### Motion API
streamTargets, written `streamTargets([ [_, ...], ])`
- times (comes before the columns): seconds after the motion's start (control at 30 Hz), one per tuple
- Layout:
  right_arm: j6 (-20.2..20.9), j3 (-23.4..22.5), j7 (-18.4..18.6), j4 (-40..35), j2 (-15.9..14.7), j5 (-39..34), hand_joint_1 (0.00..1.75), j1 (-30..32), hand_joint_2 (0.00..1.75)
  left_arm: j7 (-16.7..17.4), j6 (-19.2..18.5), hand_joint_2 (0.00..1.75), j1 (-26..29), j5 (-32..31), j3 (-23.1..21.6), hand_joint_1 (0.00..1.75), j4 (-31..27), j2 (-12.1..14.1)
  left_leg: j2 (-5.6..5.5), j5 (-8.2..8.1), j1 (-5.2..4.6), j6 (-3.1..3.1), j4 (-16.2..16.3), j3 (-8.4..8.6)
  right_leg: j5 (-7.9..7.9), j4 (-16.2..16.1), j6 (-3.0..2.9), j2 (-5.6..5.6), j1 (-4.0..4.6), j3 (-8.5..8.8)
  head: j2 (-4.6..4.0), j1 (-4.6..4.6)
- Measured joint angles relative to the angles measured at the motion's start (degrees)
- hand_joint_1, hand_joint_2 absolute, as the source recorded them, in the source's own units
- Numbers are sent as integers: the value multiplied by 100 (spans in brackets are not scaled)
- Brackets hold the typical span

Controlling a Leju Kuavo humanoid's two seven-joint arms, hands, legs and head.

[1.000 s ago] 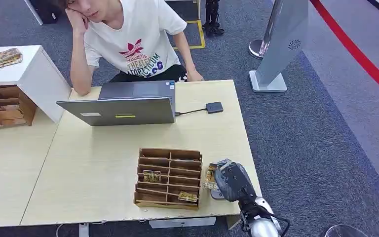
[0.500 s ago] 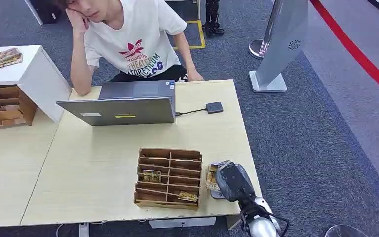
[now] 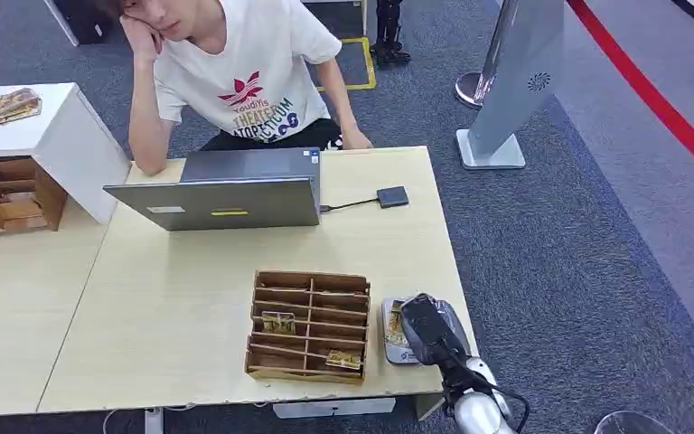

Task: Pass the card to the sensor for recognition and then transmit it.

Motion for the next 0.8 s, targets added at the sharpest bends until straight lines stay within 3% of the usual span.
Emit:
streamTargets([
  [0.8, -229, -312, -2, 754, 188, 540, 175, -250, 175, 96, -57, 0, -52, -42, -129, 0, 0, 0, 1, 1, 0, 0, 0, 4, 1, 0, 0, 1, 0, 3, 0, 0],
])
